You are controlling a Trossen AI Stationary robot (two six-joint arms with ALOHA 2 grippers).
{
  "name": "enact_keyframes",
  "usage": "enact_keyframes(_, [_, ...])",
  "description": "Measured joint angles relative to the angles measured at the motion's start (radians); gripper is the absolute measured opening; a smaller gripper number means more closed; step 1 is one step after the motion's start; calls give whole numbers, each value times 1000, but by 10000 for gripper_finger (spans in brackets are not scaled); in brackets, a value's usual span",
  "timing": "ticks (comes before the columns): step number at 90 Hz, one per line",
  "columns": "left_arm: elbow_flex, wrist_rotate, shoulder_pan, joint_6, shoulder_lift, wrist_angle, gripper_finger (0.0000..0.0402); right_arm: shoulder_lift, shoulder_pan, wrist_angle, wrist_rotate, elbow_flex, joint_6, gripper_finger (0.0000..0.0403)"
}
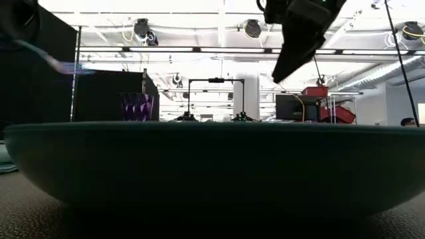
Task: Set table place
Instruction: Put the blue fork on top of the blue table napkin
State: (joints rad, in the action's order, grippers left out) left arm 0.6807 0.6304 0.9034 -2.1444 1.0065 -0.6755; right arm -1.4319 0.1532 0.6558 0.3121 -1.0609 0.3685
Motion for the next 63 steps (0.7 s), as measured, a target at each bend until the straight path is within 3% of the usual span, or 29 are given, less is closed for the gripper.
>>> enact_keyframes(6, [0,66,17,1,55,-2,0,0,9,0,0,8,27,258])
enact_keyframes(18, [0,90,50,-13,158,28,0,0,39,4,-4,17,86,258])
enact_keyframes(31, [0,239,105,-23,246,151,0,0,74,-1,-4,17,138,258])
enact_keyframes(63, [0,221,189,-49,425,241,0,0,115,-53,-35,17,236,258])
